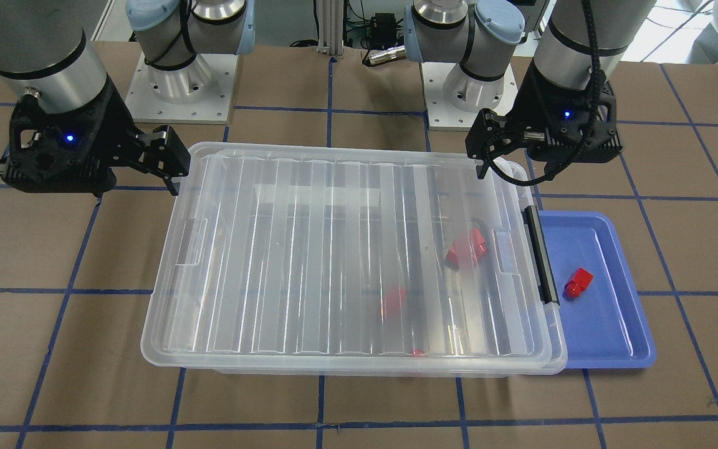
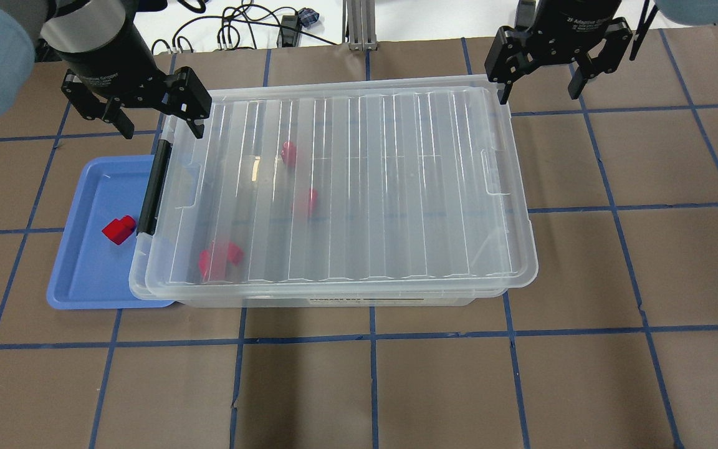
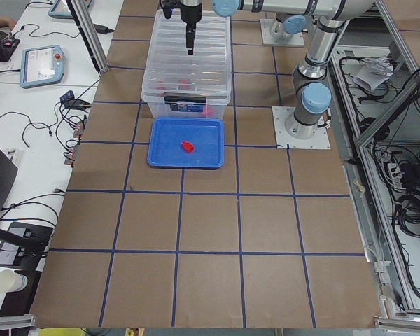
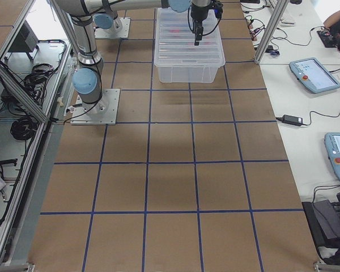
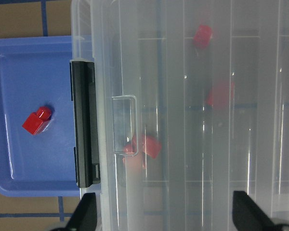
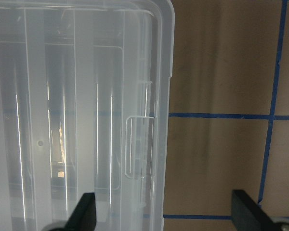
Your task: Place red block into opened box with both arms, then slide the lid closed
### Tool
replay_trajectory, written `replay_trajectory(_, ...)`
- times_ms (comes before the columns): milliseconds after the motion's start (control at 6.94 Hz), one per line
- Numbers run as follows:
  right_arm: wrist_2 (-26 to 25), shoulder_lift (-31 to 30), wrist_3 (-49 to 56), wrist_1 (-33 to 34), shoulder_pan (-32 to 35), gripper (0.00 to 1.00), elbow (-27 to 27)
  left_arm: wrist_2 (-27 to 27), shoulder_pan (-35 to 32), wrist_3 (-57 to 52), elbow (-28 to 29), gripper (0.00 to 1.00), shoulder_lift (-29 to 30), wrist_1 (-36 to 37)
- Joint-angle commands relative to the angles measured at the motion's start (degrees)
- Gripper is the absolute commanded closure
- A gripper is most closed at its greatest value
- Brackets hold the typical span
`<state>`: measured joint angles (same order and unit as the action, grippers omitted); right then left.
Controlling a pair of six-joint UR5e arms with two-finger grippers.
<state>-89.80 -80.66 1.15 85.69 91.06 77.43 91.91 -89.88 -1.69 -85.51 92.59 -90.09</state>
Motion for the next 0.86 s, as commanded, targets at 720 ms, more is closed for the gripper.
replay_trajectory(720, -3.89, 2.87, 1.57, 19.77, -0.71, 0.0, 17.49, -0.06, -2.05, 0.11, 0.43, 0.0, -0.74, 0.0)
